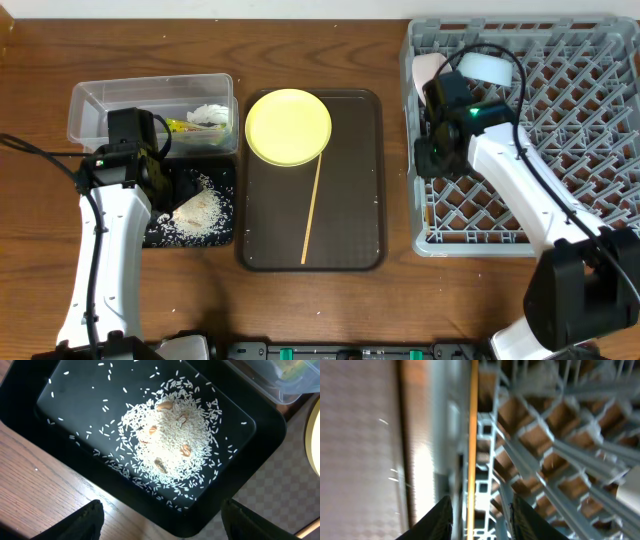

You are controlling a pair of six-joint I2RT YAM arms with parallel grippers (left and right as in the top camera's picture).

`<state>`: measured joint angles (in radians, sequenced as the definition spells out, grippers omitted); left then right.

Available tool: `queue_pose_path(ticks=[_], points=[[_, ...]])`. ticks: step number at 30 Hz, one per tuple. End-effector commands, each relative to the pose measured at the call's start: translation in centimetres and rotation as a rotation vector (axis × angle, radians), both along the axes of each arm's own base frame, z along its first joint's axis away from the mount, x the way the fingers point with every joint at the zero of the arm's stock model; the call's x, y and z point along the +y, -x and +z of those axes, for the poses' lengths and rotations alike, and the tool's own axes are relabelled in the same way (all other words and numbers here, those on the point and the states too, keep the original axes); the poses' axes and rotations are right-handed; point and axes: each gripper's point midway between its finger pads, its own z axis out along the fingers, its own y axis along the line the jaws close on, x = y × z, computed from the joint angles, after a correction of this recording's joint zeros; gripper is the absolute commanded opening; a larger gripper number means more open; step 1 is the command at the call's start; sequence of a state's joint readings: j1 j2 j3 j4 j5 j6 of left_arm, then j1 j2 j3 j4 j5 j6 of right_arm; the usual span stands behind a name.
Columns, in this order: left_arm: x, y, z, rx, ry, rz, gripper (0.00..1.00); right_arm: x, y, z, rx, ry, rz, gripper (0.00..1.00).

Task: Sort waste into correct bins and load items into the dishwasher rack
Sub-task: 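Carry chopstick with right gripper and insert it upright in rack, then return right gripper to tray and grasp the second chopstick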

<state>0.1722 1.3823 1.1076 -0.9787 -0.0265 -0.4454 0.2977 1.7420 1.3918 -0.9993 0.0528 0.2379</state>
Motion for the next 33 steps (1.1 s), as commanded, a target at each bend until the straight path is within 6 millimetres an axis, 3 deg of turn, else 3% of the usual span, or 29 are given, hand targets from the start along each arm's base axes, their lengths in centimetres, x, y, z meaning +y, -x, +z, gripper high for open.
queue_pose_path(ticks=[1,5,9,11,16,22,27,33], points=[[0.2,0.0,0.3,-0.003,-0.008,0.007,0.78,1.6,-2.2,5.7,-0.173,-0.084,0.076,0.34],[0.2,0.0,0.3,-0.004,-0.008,0.007,0.78,6.3,-2.6,7.5,-0.245,-0.224,0.197,0.36],[0.2,0.0,0.3,-0.003,-0.008,0.007,0.78,10.0,-1.6,6.2,-0.203,-0.271,0.225,0.39],[0.2,0.0,0.3,-0.004,-0.008,0.007,0.78,12.1,-0.8,4.8,-0.160,-0.272,0.253,0.45],[0.2,0.0,0.3,-0.004,-0.008,0.007,0.78,17.2,1.8,0.0,-0.043,-0.259,0.309,0.49],[0.2,0.0,0.3,-0.004,-0.008,0.007,0.78,21.5,3.9,-5.1,0.031,-0.242,0.354,0.50],[0.2,0.0,0.3,-0.004,-0.008,0.007,0.78,22.6,4.9,-9.0,0.050,-0.159,0.349,0.49],[0.2,0.0,0.3,-0.004,-0.008,0.007,0.78,21.7,5.6,-11.9,0.072,-0.048,0.349,0.42]])
